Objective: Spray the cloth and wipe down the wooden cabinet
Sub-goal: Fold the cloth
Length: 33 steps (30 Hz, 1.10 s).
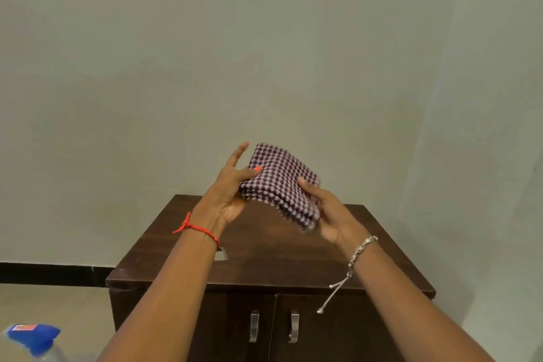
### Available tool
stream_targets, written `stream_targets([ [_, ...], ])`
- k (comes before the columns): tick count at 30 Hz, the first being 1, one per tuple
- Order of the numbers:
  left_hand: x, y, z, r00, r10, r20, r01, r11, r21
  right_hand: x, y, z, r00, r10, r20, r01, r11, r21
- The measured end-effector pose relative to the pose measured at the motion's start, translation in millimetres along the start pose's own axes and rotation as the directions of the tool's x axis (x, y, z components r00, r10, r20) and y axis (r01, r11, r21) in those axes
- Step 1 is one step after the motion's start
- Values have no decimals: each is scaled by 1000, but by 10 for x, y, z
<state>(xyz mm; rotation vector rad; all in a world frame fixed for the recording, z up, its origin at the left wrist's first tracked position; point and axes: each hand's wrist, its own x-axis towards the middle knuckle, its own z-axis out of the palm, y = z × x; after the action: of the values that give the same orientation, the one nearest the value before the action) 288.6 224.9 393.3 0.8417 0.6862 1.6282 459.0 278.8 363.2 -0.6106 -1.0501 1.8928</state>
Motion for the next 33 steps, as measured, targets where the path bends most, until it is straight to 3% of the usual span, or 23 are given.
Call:
stream_targets([
  [4,-58,-25,-119,987,-117,108,82,956,282,-76,-242,-96,980,-134,-147,92,961,-261],
  [10,-150,58,-183,985,-110,133,80,973,215,-151,-285,31,970,-203,-130,133,900,-416],
  [14,-282,197,-270,985,-96,145,47,949,311,-191,-240,196,979,-174,-110,113,899,-424],
  [19,-604,497,-613,992,-76,101,32,925,380,-171,3,580,995,-87,-58,57,916,-397],
  [26,-1316,975,-1526,996,-52,-72,79,888,452,-45,826,1405,994,108,29,-88,918,-387],
  [31,-1956,1036,-2302,973,-65,-222,145,920,363,38,1545,1873,931,326,163,-252,899,-358],
  [33,-2240,989,-2632,959,-80,-271,174,923,343,47,1876,2022,896,391,210,-270,856,-442],
])
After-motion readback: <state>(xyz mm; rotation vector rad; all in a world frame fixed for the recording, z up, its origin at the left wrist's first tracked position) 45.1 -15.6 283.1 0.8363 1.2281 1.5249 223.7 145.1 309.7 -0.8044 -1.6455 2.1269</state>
